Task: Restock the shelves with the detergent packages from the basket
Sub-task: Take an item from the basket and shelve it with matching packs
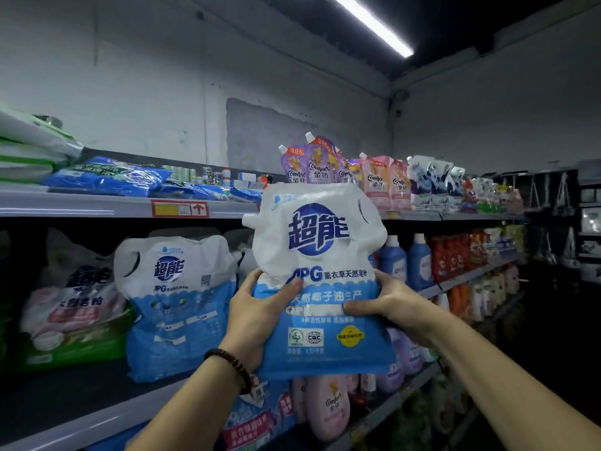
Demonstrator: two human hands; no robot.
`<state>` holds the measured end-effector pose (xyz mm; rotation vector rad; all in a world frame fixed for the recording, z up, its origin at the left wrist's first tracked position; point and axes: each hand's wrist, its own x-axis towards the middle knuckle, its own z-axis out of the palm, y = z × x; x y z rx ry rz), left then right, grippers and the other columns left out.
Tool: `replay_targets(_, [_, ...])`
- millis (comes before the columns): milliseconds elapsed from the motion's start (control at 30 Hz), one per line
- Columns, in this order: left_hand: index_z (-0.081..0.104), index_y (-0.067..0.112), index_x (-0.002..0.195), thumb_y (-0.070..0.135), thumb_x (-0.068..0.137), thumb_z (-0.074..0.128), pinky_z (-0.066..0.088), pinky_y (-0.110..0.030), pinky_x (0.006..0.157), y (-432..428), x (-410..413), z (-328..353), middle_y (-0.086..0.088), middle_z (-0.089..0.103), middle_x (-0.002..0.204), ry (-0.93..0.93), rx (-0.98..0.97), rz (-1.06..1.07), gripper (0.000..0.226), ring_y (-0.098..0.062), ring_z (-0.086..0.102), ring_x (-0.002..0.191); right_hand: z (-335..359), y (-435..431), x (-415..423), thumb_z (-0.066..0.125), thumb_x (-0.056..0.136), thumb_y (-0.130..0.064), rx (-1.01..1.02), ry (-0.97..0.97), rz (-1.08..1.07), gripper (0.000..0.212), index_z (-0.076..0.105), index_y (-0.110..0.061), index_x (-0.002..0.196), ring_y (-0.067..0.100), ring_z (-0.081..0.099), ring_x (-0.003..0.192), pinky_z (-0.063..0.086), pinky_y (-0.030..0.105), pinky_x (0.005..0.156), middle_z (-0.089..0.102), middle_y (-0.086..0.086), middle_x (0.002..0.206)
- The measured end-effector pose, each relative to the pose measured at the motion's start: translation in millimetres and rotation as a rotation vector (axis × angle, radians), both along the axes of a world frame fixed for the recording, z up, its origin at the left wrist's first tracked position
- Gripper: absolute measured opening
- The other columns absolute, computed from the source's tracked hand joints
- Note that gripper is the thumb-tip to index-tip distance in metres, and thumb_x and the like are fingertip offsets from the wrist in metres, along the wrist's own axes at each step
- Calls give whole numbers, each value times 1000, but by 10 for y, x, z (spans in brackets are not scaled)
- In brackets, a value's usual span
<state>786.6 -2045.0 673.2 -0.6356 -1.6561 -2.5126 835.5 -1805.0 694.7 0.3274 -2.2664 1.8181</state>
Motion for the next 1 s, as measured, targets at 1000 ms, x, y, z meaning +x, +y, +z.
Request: replay_targets(1000, [46, 23, 152, 12, 94, 73, 45, -37, 114, 69, -2498, -819, 4, 64, 141, 213, -475, 463, 65, -18, 60, 130, -953, -430, -2983, 90, 75, -6, -55, 61, -443, 35, 67, -21, 97, 28, 70, 102, 61, 52, 93, 74, 1, 104])
